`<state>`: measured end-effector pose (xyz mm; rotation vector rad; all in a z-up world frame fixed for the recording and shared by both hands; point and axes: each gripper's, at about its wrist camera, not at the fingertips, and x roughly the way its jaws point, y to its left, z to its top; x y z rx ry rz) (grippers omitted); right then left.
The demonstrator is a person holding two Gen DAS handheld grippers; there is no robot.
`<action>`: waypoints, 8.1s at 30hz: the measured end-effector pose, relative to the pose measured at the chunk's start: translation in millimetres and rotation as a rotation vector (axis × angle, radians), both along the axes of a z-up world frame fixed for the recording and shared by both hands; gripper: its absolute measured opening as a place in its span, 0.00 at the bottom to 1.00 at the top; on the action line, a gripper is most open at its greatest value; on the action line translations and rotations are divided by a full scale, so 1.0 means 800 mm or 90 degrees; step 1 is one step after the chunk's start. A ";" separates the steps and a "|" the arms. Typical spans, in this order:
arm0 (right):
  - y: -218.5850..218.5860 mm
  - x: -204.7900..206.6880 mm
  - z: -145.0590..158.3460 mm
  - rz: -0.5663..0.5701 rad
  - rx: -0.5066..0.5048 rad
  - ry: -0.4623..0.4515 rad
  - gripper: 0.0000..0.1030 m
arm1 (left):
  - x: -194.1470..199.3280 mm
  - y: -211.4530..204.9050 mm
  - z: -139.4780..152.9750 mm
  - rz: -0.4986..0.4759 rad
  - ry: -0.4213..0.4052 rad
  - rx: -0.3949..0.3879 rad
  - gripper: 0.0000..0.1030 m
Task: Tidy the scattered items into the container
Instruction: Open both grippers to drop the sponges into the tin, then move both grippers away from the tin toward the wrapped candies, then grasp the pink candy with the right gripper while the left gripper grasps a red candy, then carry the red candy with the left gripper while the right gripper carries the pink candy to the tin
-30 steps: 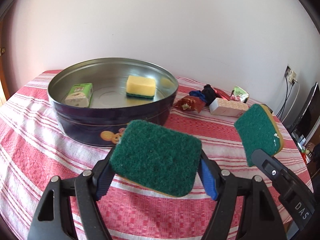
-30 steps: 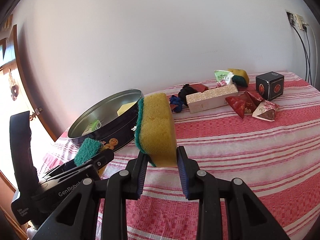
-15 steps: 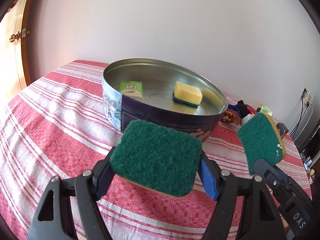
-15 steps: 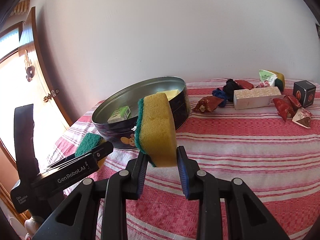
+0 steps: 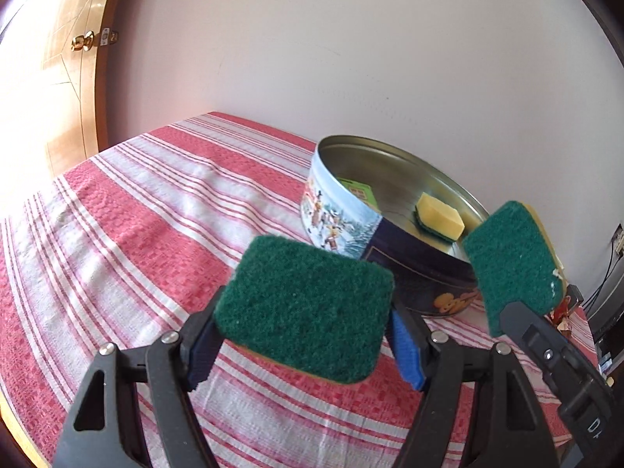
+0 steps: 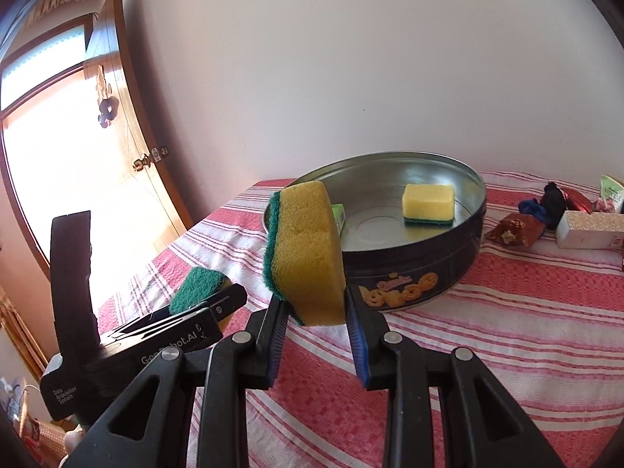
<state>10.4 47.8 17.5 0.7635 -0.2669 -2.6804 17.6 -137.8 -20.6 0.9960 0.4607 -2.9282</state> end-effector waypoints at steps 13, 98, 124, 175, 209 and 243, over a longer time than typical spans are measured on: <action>0.034 -0.139 0.020 -0.095 -0.001 0.004 0.31 | -0.122 0.025 0.083 -0.017 0.072 -0.089 0.72; 0.101 -0.026 -0.002 -0.246 0.079 0.048 0.70 | -0.097 0.096 0.028 -0.080 0.085 -0.091 0.99; 0.185 0.045 -0.021 -0.310 0.049 -0.012 0.70 | -0.034 0.188 0.041 -0.218 0.141 -0.157 0.99; 0.440 -0.040 -0.060 -0.377 0.163 -0.241 0.43 | -0.100 0.476 -0.006 -0.437 -0.078 -0.068 0.99; 0.541 0.009 -0.030 -0.416 0.031 -0.168 0.35 | -0.131 0.581 -0.015 -0.496 -0.112 -0.186 0.74; 0.564 0.017 -0.020 -0.416 -0.052 -0.116 0.20 | -0.064 0.520 0.014 -0.512 0.007 -0.077 0.31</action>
